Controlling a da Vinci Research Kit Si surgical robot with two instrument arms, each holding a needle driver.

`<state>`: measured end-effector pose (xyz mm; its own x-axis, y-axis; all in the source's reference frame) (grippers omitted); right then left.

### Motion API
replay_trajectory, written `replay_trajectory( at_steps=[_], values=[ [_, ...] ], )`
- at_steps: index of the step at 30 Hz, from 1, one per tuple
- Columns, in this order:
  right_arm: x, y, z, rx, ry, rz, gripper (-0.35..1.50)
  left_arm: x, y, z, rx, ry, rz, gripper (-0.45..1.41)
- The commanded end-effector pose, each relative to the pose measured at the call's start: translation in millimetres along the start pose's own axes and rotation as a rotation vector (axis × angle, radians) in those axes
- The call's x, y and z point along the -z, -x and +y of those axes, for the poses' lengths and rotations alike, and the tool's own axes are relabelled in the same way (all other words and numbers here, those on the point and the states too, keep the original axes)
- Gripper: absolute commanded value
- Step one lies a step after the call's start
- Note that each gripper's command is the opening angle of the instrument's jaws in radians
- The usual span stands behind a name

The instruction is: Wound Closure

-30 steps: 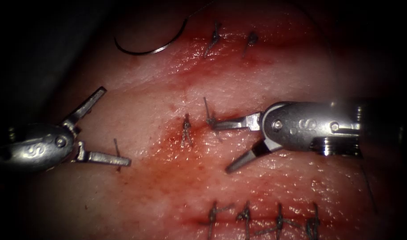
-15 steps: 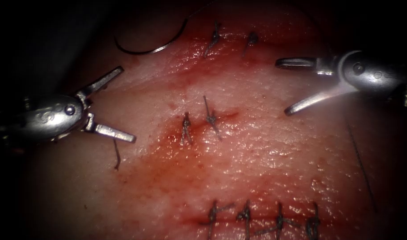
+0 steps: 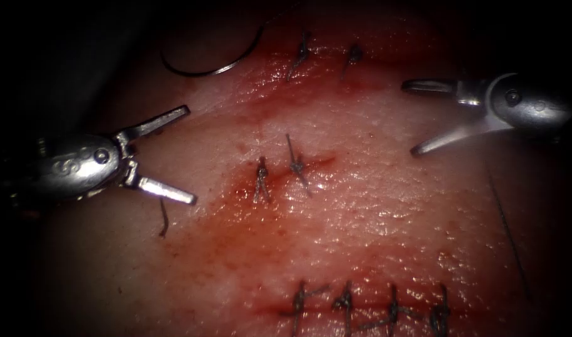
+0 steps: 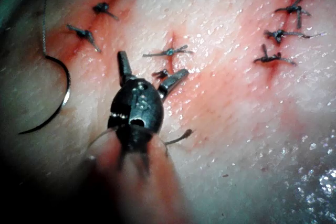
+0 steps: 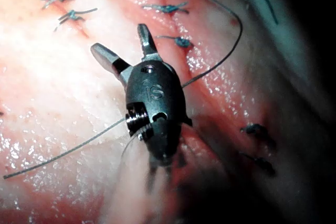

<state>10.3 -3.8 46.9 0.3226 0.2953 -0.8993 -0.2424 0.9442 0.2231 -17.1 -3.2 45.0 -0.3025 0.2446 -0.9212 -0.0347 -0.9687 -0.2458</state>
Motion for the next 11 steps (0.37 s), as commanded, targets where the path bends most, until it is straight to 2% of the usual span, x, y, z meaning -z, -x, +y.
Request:
replay_trajectory(
  at_steps=[1,11],
  values=[
    [-0.8,0.2,-0.3,-0.001,0.0,0.001,0.96,-0.7,0.3,-0.1,-0.001,-0.002,-0.001,0.83],
    [-0.7,-0.1,-0.8,0.0,0.0,-0.002,1.0,-1.0,0.5,0.3,0.007,0.008,-0.015,0.83]
  ],
)
